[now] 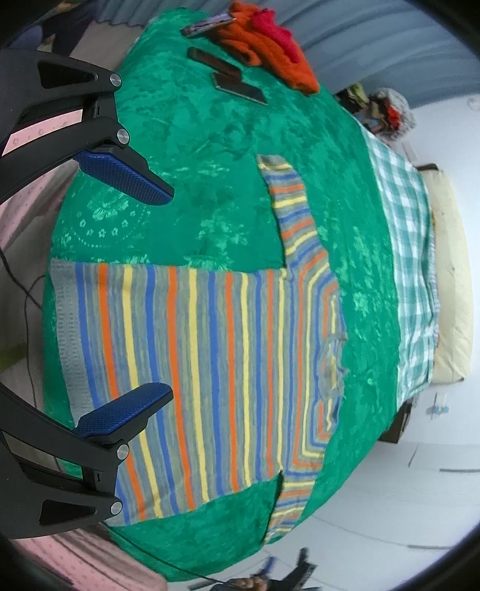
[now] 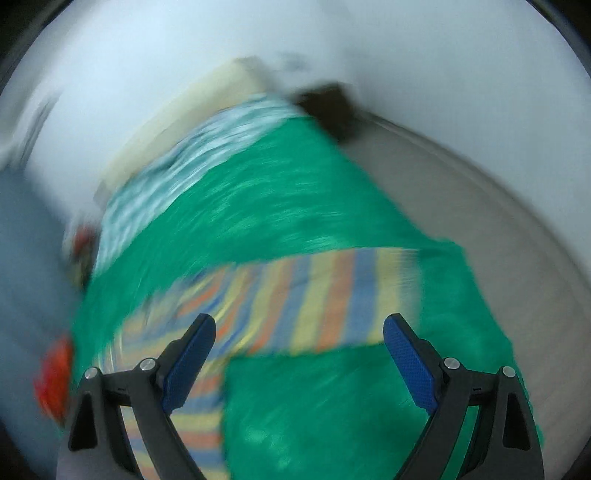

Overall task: Fold small clothes
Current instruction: 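Grasp the sleeve cuff with the right tool and fold it across the body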

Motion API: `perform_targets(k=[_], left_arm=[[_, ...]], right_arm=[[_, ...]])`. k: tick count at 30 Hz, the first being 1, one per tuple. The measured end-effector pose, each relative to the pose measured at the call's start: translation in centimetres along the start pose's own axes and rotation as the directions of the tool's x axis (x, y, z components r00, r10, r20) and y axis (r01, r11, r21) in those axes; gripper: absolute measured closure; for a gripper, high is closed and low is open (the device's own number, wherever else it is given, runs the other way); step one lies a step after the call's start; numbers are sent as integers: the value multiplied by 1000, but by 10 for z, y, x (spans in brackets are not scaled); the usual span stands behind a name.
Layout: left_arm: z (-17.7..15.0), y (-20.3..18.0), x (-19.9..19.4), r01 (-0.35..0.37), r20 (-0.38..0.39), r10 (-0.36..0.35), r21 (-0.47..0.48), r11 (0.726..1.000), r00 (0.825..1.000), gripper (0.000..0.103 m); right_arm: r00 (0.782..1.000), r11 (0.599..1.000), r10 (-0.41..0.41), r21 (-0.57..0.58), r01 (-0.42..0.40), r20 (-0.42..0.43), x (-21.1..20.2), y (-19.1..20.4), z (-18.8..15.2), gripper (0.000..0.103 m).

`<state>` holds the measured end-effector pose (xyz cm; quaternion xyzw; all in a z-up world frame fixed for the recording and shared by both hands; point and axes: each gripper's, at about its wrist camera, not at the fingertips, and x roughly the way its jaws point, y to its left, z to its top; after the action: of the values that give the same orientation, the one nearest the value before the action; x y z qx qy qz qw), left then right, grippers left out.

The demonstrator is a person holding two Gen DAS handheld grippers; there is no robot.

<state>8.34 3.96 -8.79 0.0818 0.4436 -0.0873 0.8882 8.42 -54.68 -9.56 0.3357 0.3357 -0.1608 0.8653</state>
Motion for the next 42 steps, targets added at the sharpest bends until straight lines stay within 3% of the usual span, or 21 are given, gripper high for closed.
perform_targets(k=[2,4,9,11,12,13,14,16,18,22,24,27,29,32,35,36,37,38,39,41,42], left_arm=[[1,-2,8,2,-22,-2,-7,1000,1000,5],[1,-6,15,1,-41,-1,1,1000,999,5],[3,-21,31,-12,-70,15,45,999,997,5],[4,-26,38,-12,-80,16,55,998,997,5],[4,-27,40,-11,-86,16,56,998,996,5],[4,-29,42,-9,-92,15,57,998,996,5],[4,-31,44,-7,-98,12,58,998,995,5],[4,-33,44,-2,-98,7,59,998,995,5],[4,-33,44,4,-87,1,59,998,996,5],[4,-30,46,10,-78,-6,50,999,997,5],[2,-24,49,20,-75,-18,29,999,997,5],[-1,-13,53,38,-77,-38,-12,999,996,5],[-2,-6,55,40,-79,-43,-34,999,996,5],[-3,8,57,33,-68,-38,-68,997,997,5],[-5,24,63,23,-59,-30,-112,993,998,5],[-6,31,67,22,-61,-30,-133,991,998,5],[-8,36,70,19,-66,-29,-148,989,997,5],[-10,42,74,13,-75,-25,-165,986,997,5],[-12,48,77,5,-84,-21,-183,983,996,5],[-16,56,81,-6,-92,-14,-209,978,996,5],[-17,60,83,-9,-94,-12,-222,975,996,5]], right_arm=[[998,978,34,208,-23,-50,22,-55,14,18],[996,950,45,312,-18,-81,41,-87,15,28],[983,950,110,308,-60,-146,77,-92,15,37],[974,955,120,291,-60,-192,89,-88,17,60],[966,964,120,258,-59,-227,95,-82,17,85],[957,971,121,231,-59,-265,101,-84,19,99],[940,979,118,199,-55,-321,109,-79,17,99],[946,994,28,108,8,-323,107,-68,20,100],[961,991,-116,35,129,-253,91,-58,25,100],[959,969,-238,-96,226,-153,68,-13,32,100],[973,966,-210,-174,190,-100,56,23,35,100],[997,958,-18,-286,-5,-75,35,109,35,100],[991,932,88,-341,-118,-102,28,157,27,100],[946,867,244,-388,-311,-213,40,238,0,100],[897,816,311,-397,-421,-313,72,288,-30,97],[876,800,329,-388,-457,-353,89,299,-40,87],[837,789,353,-349,-506,-418,110,306,-52,56],[806,793,358,-302,-529,-471,128,307,-64,40],[792,798,367,-271,-537,-488,140,306,-67,32],[772,806,398,-214,-553,-495,157,297,-68,32],[785,820,393,-203,-535,-480,161,288,-65,32]])
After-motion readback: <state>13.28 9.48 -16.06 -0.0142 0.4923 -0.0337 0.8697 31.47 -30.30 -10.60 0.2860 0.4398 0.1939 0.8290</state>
